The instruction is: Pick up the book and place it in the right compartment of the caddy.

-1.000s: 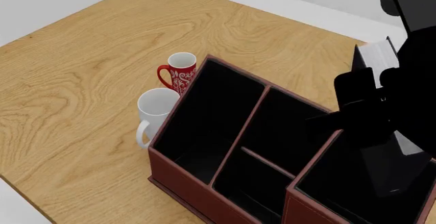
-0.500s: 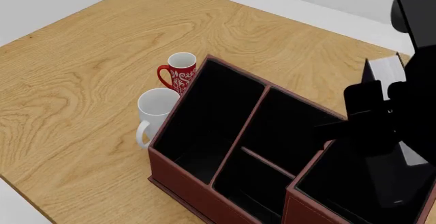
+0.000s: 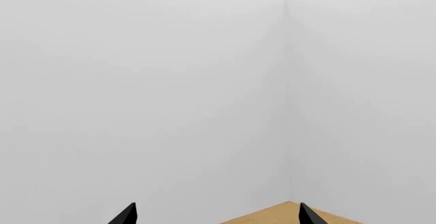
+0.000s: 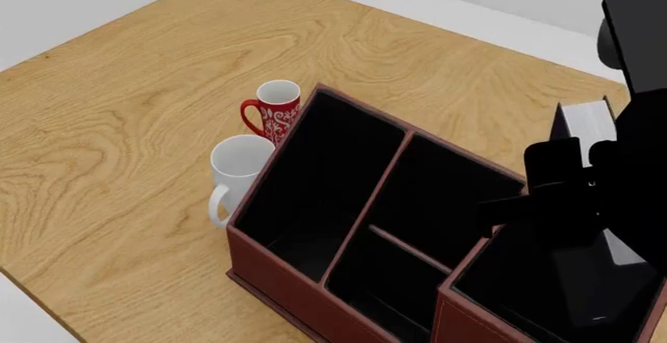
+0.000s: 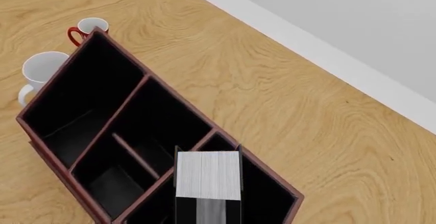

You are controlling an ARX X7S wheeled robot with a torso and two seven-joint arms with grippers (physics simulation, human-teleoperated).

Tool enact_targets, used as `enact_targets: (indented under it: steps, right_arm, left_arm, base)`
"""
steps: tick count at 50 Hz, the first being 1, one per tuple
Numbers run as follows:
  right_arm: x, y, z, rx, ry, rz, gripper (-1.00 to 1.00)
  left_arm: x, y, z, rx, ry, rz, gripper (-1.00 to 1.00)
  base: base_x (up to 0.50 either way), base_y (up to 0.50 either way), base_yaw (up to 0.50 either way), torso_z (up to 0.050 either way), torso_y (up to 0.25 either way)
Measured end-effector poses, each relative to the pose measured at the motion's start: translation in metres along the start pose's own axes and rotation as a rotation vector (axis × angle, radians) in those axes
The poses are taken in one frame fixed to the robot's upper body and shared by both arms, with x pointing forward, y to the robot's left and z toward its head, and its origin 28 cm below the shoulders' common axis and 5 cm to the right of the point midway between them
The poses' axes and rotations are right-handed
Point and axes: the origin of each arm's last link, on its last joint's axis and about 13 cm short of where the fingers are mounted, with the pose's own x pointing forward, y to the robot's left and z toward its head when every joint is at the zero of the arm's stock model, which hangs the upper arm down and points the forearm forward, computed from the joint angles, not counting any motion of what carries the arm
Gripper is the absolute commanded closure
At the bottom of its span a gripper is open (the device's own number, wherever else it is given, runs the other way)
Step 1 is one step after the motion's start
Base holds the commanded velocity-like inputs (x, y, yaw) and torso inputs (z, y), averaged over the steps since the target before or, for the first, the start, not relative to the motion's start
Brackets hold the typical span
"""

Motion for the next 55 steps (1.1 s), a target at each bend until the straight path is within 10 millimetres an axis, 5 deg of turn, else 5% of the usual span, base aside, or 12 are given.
enact_targets:
  steps: [55]
  right_arm:
    - [0.023,0.002,-0.020,0.018,0.045,-0.007,1.00]
  left_arm:
    - [0.000,0.000,-0.001,0.000,0.002,-0.001,-1.00]
  base:
    - [0.00,0.00,0.00,0.000,0.001]
